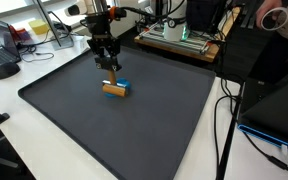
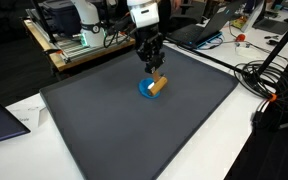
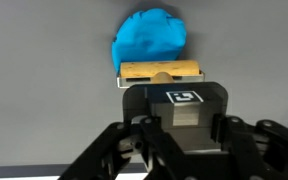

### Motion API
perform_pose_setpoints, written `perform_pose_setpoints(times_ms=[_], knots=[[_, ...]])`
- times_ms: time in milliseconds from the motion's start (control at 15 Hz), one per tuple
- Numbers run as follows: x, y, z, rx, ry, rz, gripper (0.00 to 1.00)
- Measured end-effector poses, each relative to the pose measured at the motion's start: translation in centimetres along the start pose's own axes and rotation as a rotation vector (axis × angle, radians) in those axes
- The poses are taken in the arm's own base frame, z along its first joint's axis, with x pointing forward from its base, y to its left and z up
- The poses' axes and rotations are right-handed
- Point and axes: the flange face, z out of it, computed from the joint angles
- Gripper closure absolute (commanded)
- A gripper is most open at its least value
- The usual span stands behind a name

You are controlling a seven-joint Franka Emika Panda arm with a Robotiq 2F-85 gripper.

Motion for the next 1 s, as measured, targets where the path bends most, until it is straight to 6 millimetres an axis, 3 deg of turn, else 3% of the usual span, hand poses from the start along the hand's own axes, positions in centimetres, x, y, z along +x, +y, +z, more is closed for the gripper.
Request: perform_pose_setpoints(times_ms=[1000], knots=[[1.2,0.3,0.5,0.018,0.016,-0.052,0.77]])
